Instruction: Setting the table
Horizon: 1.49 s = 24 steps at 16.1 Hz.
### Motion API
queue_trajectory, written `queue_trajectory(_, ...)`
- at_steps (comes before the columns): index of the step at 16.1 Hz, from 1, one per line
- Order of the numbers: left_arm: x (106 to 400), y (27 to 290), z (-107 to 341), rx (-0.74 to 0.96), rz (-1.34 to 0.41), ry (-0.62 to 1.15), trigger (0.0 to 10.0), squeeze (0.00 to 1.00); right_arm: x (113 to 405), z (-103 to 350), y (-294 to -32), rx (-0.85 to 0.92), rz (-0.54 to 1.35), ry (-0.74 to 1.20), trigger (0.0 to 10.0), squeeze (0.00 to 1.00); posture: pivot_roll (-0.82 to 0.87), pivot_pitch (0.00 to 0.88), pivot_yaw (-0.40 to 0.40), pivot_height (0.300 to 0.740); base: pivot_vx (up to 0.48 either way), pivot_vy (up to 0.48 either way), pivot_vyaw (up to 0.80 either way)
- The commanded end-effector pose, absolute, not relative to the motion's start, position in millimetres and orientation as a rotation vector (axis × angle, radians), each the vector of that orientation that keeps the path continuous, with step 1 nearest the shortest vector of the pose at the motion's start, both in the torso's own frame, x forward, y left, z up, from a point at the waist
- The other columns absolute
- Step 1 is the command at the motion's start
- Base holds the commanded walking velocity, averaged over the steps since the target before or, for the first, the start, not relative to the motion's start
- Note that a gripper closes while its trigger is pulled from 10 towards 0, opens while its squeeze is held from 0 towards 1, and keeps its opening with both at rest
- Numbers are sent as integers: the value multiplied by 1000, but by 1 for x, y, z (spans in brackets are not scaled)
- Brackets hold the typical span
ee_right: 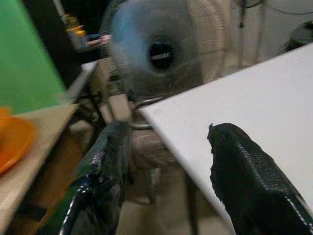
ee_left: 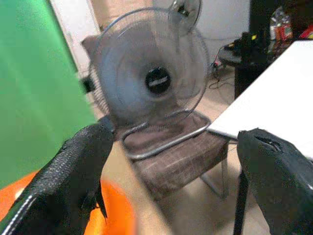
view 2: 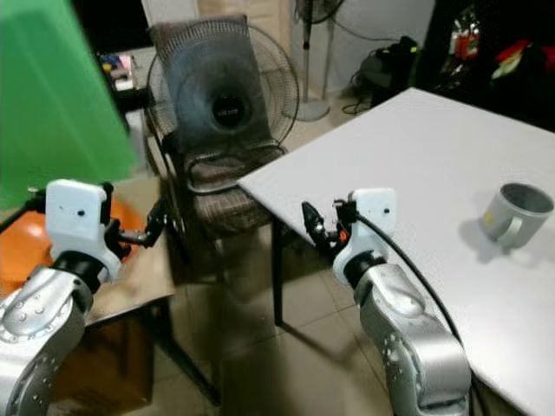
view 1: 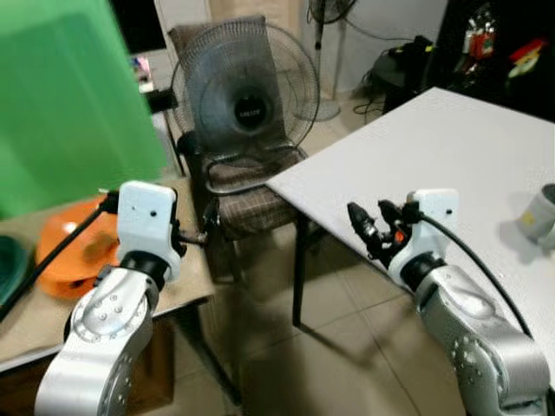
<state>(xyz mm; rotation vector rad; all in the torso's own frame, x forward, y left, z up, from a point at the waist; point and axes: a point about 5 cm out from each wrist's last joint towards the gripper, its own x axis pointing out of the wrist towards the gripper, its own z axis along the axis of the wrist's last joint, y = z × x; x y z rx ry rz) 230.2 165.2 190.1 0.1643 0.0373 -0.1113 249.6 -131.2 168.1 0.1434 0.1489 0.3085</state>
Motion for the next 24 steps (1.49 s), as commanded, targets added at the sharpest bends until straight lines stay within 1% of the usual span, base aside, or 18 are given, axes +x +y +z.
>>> queue_trajectory(1, 231, 167, 192, 168, -110, 41, 10000, 0, 252, 171, -127, 129, 336, 141, 10000, 0, -27, 37, 75, 740, 0, 326, 0)
queue_trajectory(5, 231, 166, 193, 169, -110, 39, 10000, 0, 253, 174, -127, 125, 344, 130, 10000, 0, -23, 38, 77, 740, 0, 327, 800)
queue_trajectory(6, 232, 166, 194, 166, -106, 35, 10000, 0, 254, 175, -126, 124, 354, 127, 10000, 0, -23, 38, 77, 740, 0, 0, 800)
queue_trajectory(7, 233, 167, 195, 189, -85, 33, 10000, 0, 255, 176, -125, 120, 366, 123, 10000, 0, -22, 38, 72, 740, 0, -480, 800)
queue_trajectory(10, 236, 174, 197, 164, -29, 34, 10000, 0, 259, 179, -124, 115, 380, 116, 10000, 0, -18, 36, 66, 740, 0, -480, 800)
queue_trajectory(14, 236, 174, 197, 175, -27, 38, 10000, 0, 262, 179, -124, 114, 392, 113, 10000, 0, -15, 38, 64, 740, 0, -480, 800)
queue_trajectory(17, 237, 174, 195, 141, -19, 53, 10000, 0, 266, 182, -129, 99, 367, 102, 10000, 0, -19, 38, 63, 740, 0, 0, 800)
queue_trajectory(19, 237, 174, 194, 146, -17, 60, 10000, 0, 269, 182, -135, 152, 320, 114, 10000, 0, -24, 37, 62, 740, 0, 0, 0)
queue_trajectory(20, 238, 174, 194, 148, -28, 57, 10000, 0, 271, 182, -137, 128, 305, 120, 10000, 0, -24, 37, 62, 740, 0, 0, 0)
queue_trajectory(22, 238, 168, 192, 152, -88, 60, 10000, 0, 273, 181, -137, 113, 313, 150, 10000, 0, -33, 34, 60, 740, 0, 0, 0)
queue_trajectory(24, 239, 162, 188, 151, -157, 79, 10000, 0, 287, 192, -132, 108, 352, 138, 10000, 0, -61, 23, 72, 740, 0, 0, 0)
